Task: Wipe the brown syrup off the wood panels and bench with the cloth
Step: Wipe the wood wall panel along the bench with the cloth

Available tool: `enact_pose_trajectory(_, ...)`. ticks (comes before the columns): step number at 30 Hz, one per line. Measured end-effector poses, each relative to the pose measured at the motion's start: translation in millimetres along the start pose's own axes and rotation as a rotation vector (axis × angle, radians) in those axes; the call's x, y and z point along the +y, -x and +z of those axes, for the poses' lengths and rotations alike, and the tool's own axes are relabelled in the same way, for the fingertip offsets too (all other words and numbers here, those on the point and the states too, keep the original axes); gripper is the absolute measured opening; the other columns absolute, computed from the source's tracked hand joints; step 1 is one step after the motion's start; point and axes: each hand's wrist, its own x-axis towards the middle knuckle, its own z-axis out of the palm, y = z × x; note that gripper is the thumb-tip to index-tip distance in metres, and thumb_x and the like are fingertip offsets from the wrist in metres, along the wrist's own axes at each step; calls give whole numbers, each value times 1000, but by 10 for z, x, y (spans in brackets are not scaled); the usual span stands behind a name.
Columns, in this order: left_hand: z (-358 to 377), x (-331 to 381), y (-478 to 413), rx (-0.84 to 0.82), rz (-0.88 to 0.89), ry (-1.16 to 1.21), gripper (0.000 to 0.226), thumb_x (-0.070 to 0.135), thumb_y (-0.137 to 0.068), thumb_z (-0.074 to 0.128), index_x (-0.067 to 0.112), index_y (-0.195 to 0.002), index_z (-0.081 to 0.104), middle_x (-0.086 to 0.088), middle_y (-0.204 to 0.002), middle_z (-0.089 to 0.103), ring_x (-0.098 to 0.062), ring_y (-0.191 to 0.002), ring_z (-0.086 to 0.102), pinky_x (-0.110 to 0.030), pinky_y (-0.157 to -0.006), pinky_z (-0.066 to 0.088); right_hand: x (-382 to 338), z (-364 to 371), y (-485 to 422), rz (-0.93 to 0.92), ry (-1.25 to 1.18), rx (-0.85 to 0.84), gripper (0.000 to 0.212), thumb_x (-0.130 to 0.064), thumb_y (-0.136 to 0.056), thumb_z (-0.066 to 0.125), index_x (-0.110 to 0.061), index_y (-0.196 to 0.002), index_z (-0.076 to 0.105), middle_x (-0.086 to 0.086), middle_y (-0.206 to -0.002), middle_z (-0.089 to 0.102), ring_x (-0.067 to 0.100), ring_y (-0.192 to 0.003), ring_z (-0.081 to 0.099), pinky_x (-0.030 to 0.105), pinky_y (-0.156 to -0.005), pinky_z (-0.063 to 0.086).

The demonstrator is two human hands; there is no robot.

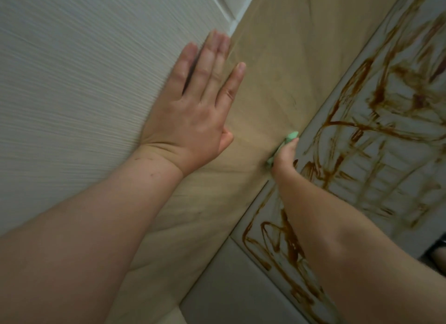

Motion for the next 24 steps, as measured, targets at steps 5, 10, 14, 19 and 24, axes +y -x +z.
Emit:
enact_pose_trajectory(5, -12, -16, -16, -15, 3, -9, 81, 44, -91, 1, 8, -164, -2, -29, -168, -8, -42, -157, -6, -53, -124, -10, 365, 29, -323, 236, -130, -91, 115, -96, -77, 24, -19, -163, 29, 2, -161, 38, 31, -147, 38, 48, -123, 30)
enact_pose_trajectory(10, 32, 6, 8, -8, 9, 11, 80, 44, -93, 2, 8, -164, -2, -29, -168, -10, -42, -157, -8, -54, -125, -10, -862, -91, -425, 38, -97, -22, 103, -92, -83, 22, -22, -156, 42, 5, -146, 51, 26, -133, 49, 44, -113, 39)
enact_pose_trajectory(14, 22, -2, -8, 4, -5, 36, 78, 42, -94, 5, 7, -164, 0, -30, -168, -8, -42, -157, -7, -54, -125, -11, -892, -136, -63, -88, -68, -22, 78, -82, -95, 20, -27, -130, 64, -1, -111, 66, 17, -88, 60, 30, -70, 49)
enact_pose_trajectory(19, 34, 6, -7, 28, 0, 32, 77, 41, -95, 8, 7, -165, 4, -30, -168, -5, -42, -158, -4, -54, -127, -7, 181, -114, -49, 262, -85, -133, 109, -95, -78, 26, -24, -159, 38, 7, -154, 48, 34, -138, 49, 55, -116, 38)
enact_pose_trajectory(24, 38, 13, 12, 8, 11, -8, 79, 45, -96, 6, 6, -164, -4, -31, -167, -11, -44, -157, -7, -54, -126, -8, -606, -89, -12, 117, -125, -94, 108, -95, -78, 21, -26, -161, 36, 5, -163, 39, 32, -149, 37, 56, -122, 26)
